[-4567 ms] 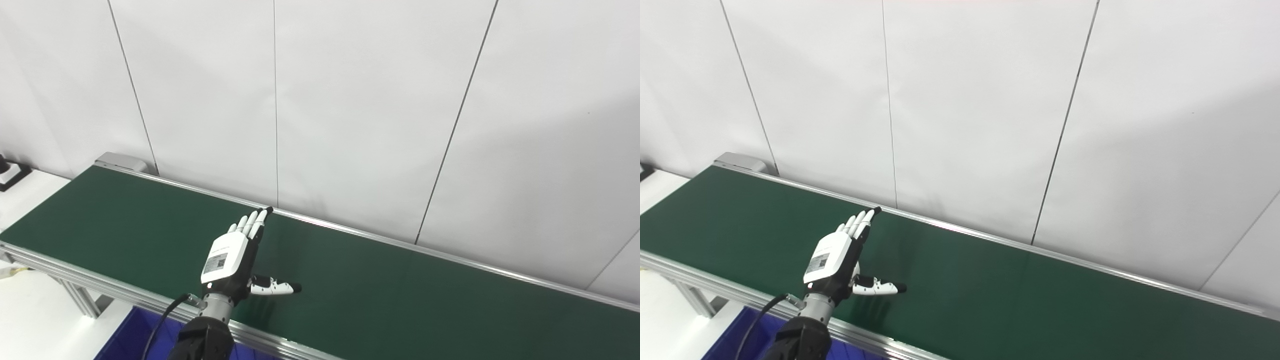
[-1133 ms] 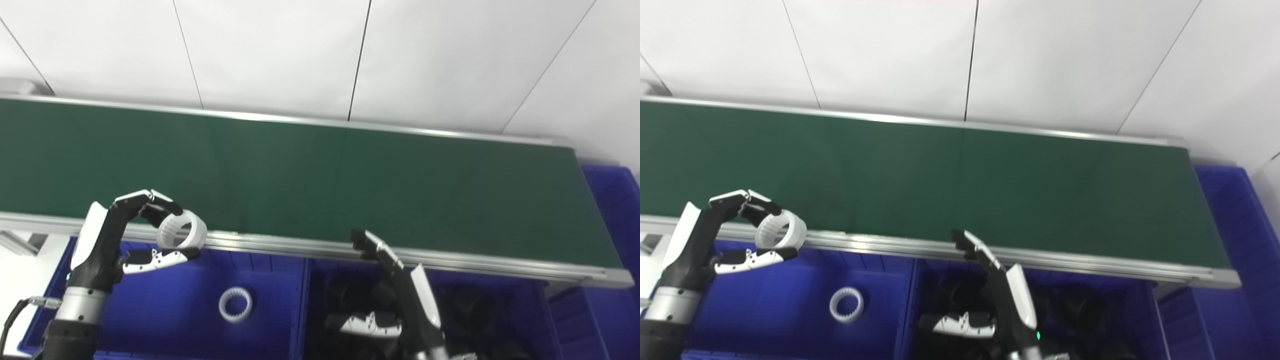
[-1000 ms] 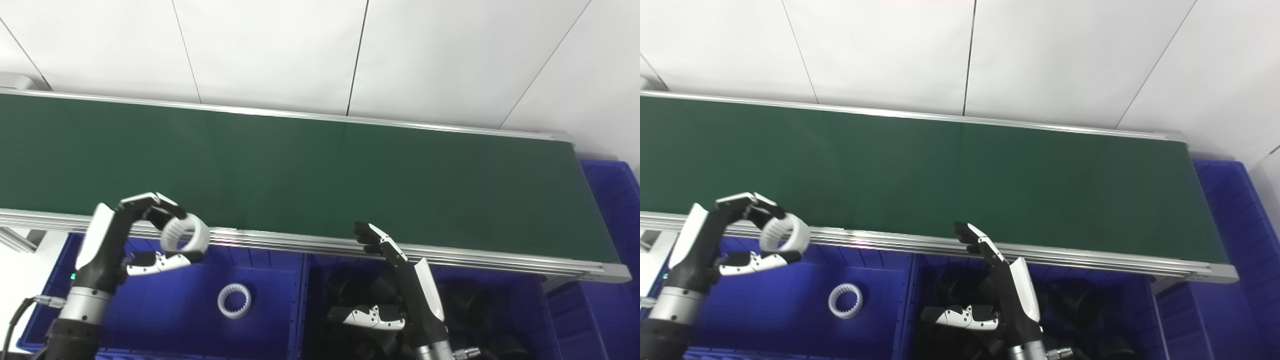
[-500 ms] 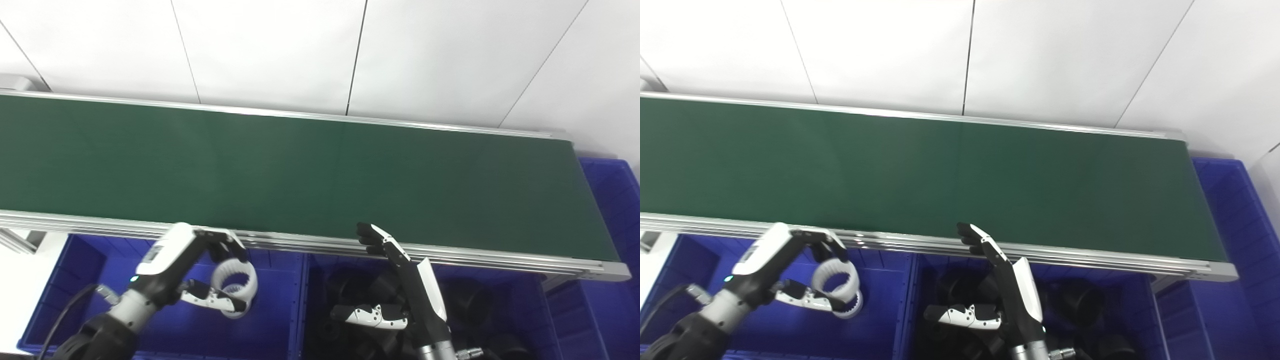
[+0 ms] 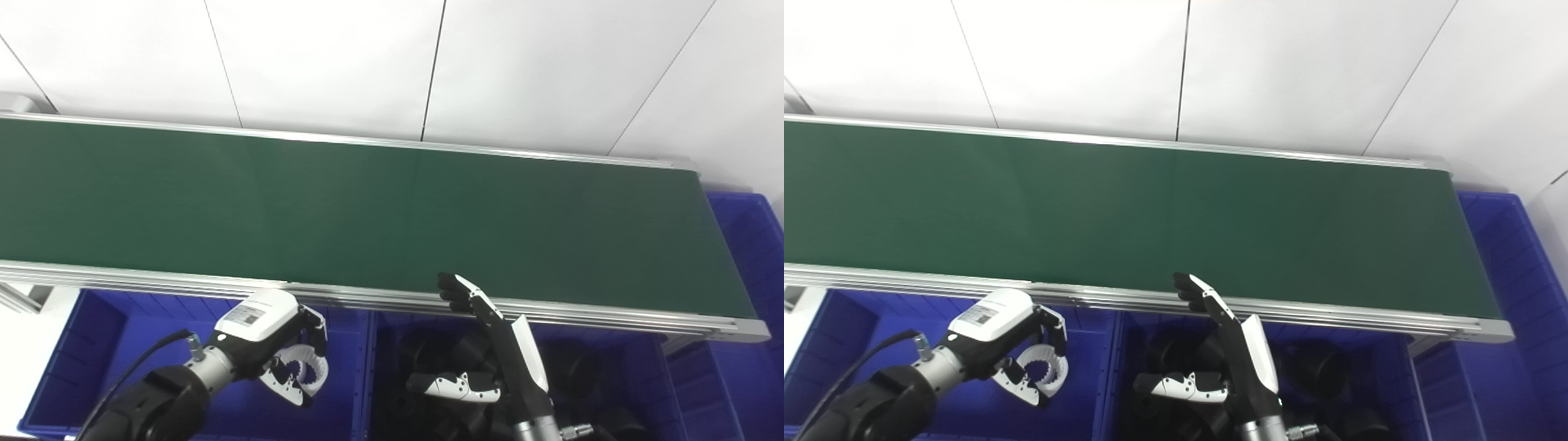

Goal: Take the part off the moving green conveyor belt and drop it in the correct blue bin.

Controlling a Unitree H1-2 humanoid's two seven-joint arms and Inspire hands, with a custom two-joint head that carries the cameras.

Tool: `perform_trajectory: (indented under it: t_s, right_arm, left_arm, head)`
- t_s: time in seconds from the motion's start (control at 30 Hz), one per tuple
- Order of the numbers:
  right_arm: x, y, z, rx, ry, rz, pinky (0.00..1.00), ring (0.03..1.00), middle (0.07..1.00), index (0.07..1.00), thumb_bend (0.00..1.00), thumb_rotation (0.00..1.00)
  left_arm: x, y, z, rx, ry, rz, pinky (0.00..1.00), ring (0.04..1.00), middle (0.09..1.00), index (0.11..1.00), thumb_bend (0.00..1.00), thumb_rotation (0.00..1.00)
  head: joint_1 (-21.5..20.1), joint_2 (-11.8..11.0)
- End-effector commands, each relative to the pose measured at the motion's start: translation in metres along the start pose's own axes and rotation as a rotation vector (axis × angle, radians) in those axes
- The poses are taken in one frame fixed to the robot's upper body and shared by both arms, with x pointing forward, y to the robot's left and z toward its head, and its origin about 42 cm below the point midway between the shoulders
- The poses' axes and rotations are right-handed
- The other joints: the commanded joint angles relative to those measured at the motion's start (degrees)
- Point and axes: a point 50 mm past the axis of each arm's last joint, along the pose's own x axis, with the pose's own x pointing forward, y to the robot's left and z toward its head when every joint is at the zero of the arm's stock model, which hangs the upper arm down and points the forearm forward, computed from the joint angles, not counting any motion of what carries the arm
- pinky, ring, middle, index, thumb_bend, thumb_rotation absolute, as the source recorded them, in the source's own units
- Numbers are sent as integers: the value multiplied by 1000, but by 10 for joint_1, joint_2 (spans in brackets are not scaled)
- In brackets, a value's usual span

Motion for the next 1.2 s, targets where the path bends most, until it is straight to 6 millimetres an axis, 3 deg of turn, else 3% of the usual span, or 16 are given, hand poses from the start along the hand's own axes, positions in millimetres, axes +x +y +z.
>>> perform_trajectory:
  t_s: [0.0,0.03,0.17,0.33,0.4,0.57,0.77,1.17]
  right_arm:
    - [4,-2,9,14,-54,-23,729,784,823,838,924,368]
    - [4,-2,9,14,-54,-23,727,784,824,839,923,370]
    - [4,-3,11,11,-51,-21,728,788,825,842,922,378]
    - [3,-3,11,17,-54,-22,731,788,825,841,916,362]
    - [3,-4,11,19,-56,-20,737,792,828,842,913,350]
    - [6,-5,11,26,-56,-15,745,795,827,843,919,363]
    - [10,-5,12,40,-54,-13,758,798,830,844,927,360]
    - [10,-12,12,21,-52,-19,740,787,822,840,925,375]
  left_arm:
    - [-2,15,2,64,17,63,920,764,760,741,595,100]
    - [-3,15,2,73,29,69,967,814,817,780,626,183]
    - [-11,16,-1,82,89,104,999,884,892,825,699,322]
    - [-25,16,-8,32,80,152,1000,882,892,831,740,363]
    - [-32,15,-11,-13,40,187,955,863,873,828,748,397]
    - [-46,19,-7,-151,-108,277,881,833,838,802,729,280]
    - [-47,28,5,-120,-221,366,876,814,823,777,707,212]
    - [-40,32,10,-117,-253,422,817,778,792,751,698,186]
  head:
    - [1,1]
    - [1,1]
    - [3,4]
    - [1,6]
    - [-4,9]
    - [-29,23]
    - [-59,42]
    - [-24,54]
